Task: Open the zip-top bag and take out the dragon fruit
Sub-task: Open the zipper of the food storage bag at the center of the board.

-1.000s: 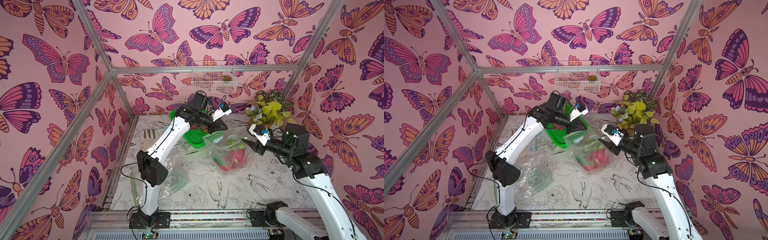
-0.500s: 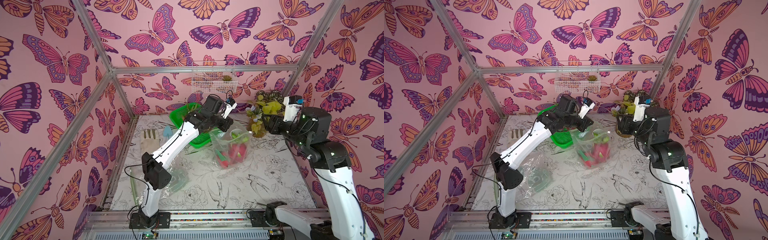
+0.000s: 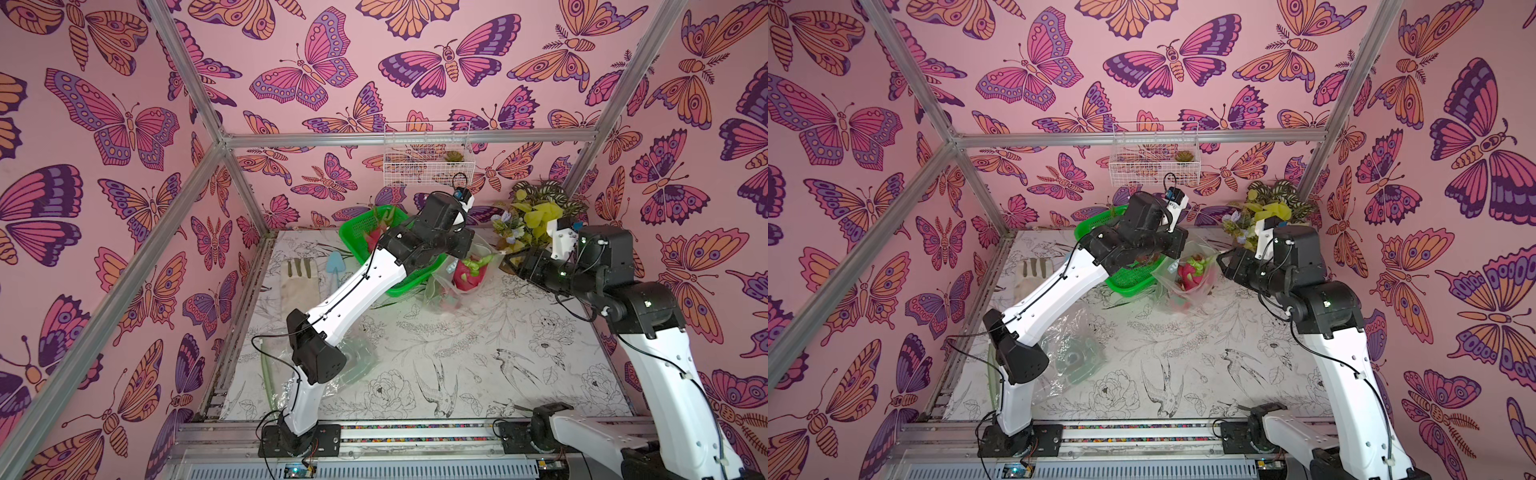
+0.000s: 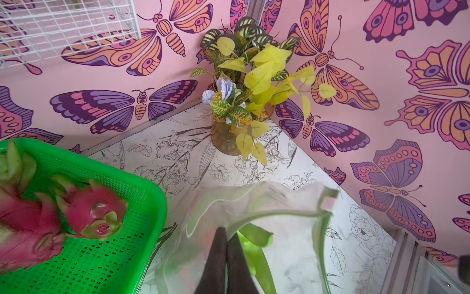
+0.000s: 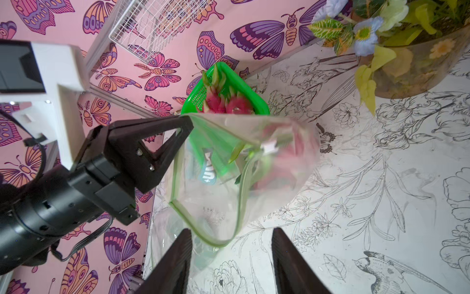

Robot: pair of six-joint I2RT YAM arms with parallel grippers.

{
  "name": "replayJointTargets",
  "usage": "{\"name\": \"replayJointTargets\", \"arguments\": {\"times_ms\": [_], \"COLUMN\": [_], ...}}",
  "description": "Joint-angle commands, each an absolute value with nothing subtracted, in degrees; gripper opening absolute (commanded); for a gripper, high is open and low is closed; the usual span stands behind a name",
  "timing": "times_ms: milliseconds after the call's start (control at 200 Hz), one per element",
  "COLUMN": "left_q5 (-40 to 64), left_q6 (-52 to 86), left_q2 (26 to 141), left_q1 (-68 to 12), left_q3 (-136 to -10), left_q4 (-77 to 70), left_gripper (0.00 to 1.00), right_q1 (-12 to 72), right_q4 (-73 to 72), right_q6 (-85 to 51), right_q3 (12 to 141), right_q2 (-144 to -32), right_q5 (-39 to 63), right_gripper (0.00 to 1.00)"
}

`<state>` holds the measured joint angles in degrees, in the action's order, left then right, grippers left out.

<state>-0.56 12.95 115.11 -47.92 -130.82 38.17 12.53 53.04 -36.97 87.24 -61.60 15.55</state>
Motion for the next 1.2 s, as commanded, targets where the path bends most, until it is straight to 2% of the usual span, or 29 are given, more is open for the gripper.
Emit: {"name": "replayJointTargets", "arguments": {"times_ms": [0,135,300,571,656,816,946,1087,1197], "left_q5": [-4.1,-3.3,-2.7,-1.9,-1.6,-1.1,-0.8,0.2,0.5], "left_q6": [14.8,16.0,17.9,20.0,20.2,20.7,21.1,21.8,22.0], "left_q2": [114.2,114.1,113.3,111.4,111.0,110.5,110.7,111.0,110.9], "left_q1": [-47.8,-47.8,-47.8,-47.6,-47.4,-47.1,-47.0,-47.0,-47.0], "left_q3": [-133.3,-132.4,-130.1,-126.4,-125.6,-124.5,-124.5,-124.5,-124.5], "left_q4": [33.4,33.5,33.5,33.3,33.3,33.0,32.6,32.4,32.3], "left_gripper": [0.0,0.0,0.0,0.0,0.0,0.0,0.0,0.0,0.0], "right_q1": [14.6,16.8,17.1,17.1,17.1,17.1,17.3,17.3,17.3], "right_q4": [53.4,49.7,44.1,40.3,39.6,38.6,37.6,38.1,38.1], "right_q6": [-38.9,-40.2,-40.8,-40.3,-40.6,-41.4,-43.2,-43.3,-43.1], "right_q3": [86.2,80.6,75.1,72.5,72.2,73.5,74.7,75.8,76.4], "right_q2": [-61.8,-63.3,-65.2,-69.0,-69.4,-69.3,-68.1,-68.5,-70.4], "right_q5": [16.0,12.3,7.6,7.1,7.0,11.3,13.5,10.0,9.2], "right_gripper": [0.55,0.6,0.62,0.56,0.45,0.61,0.62,0.65,0.59]}}
